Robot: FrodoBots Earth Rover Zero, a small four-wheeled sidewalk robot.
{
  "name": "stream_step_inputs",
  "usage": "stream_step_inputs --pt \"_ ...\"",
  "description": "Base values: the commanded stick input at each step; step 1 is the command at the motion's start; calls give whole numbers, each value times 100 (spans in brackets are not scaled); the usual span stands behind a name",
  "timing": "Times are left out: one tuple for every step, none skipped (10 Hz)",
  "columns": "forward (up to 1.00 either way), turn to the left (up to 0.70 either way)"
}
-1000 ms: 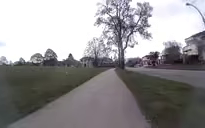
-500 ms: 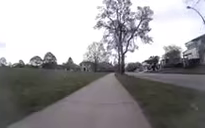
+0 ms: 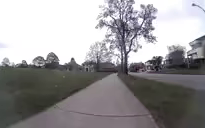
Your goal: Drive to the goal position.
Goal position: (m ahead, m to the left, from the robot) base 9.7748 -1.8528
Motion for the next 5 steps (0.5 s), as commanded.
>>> stream_step_inputs --pt "100 -16" --pt "100 0" --pt "100 0" --pt "100 0" --pt "100 0"
